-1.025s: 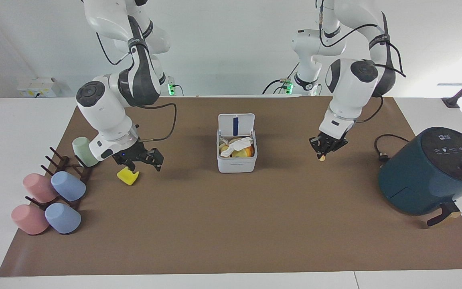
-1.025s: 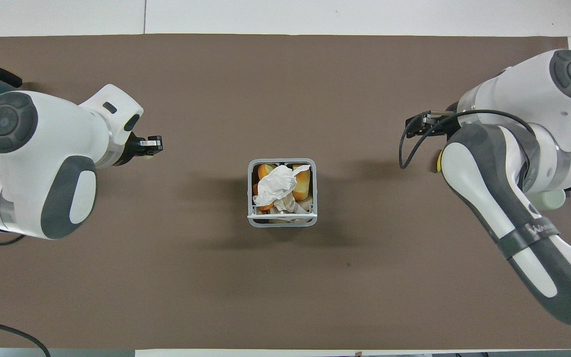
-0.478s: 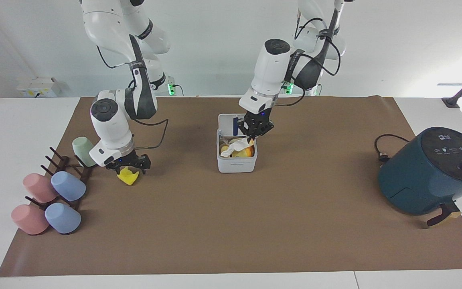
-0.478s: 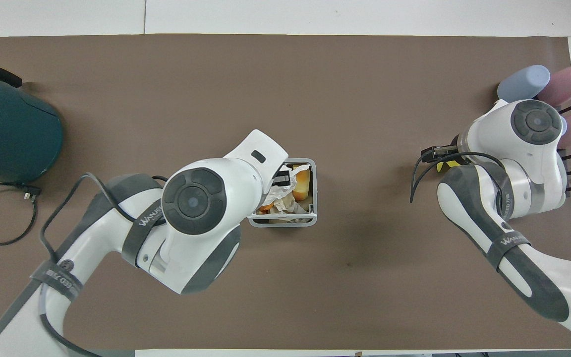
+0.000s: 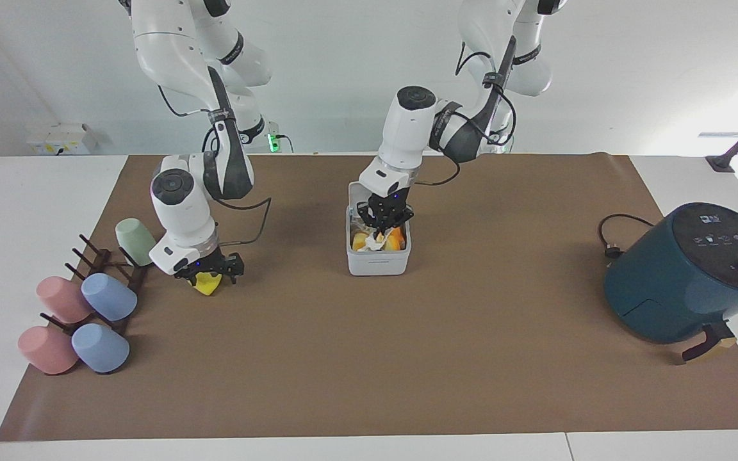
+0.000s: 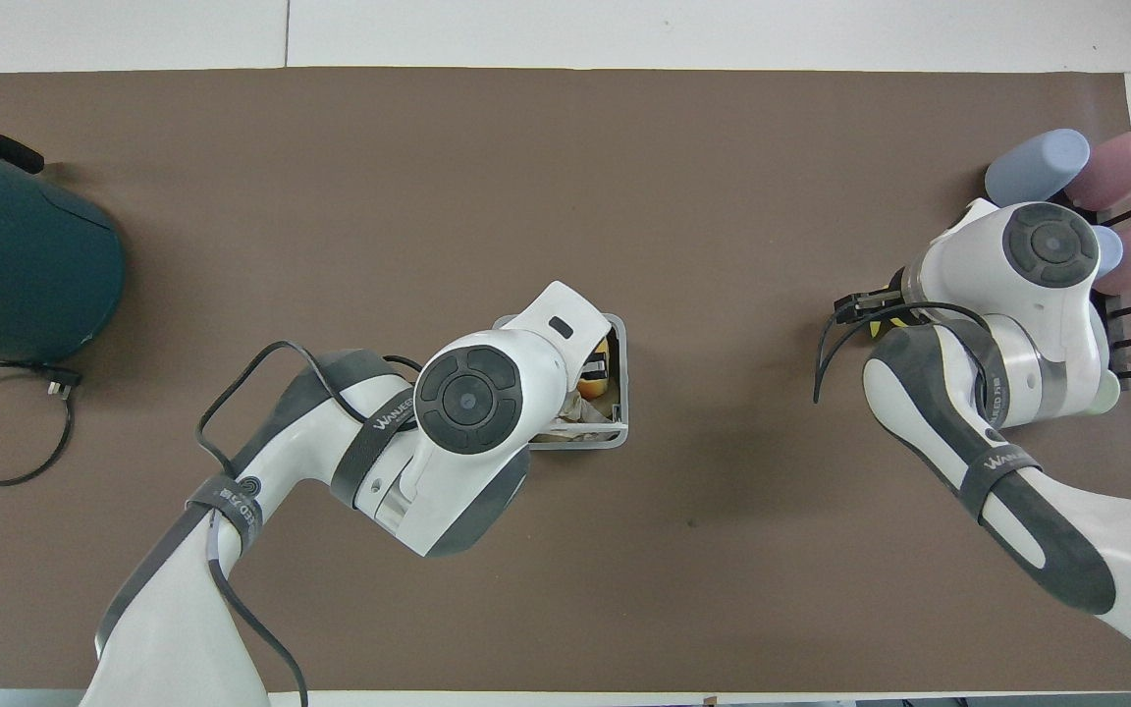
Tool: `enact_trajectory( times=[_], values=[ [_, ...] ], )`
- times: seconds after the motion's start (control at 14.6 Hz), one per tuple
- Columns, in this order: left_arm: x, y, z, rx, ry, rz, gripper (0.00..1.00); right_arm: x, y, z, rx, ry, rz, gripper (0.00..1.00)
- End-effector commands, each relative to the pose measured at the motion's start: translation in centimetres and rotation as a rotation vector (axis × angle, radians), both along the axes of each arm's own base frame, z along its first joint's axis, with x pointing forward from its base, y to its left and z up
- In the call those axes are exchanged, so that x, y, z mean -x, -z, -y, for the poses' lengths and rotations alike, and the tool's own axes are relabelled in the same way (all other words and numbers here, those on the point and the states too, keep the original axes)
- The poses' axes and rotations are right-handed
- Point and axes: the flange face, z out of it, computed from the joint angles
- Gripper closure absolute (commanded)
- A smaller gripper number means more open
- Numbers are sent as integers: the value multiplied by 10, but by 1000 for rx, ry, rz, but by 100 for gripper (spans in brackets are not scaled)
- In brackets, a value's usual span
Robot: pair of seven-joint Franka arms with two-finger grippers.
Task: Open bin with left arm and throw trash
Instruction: 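Drop the orange scrap into the bin while the right gripper grasps the sponge, then withdraw the left gripper while the right gripper carries the sponge to the bin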
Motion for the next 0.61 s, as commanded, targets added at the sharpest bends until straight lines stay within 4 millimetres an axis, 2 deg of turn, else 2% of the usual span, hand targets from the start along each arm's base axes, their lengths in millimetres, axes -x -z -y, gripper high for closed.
enact_trajectory(
  times=[0.0, 0.07, 0.14, 0.2, 0.27, 0.41, 0.55],
  values=[
    [3, 10, 2, -10, 1, -6, 100, -2, 2, 16, 10, -42, 2, 82],
    [3, 7, 2, -9, -3, -8, 100, -1, 2, 17, 12, -41, -7, 100],
    [2, 1, -1, -3, -9, -2, 85, -1, 2, 15, 12, -42, -11, 100],
    [2, -9, -2, 1, -10, 3, 46, -1, 2, 13, 13, -41, -16, 100],
    [5, -17, -4, -3, -8, -2, 1, -1, 1, 14, 14, -41, -20, 100],
    [13, -45, -13, -24, -11, -24, 0, -6, -13, 13, 23, -40, -37, 100],
    [21, -69, -24, -53, -12, -56, 0, -14, -38, 9, 36, -41, -62, 100]
  ],
)
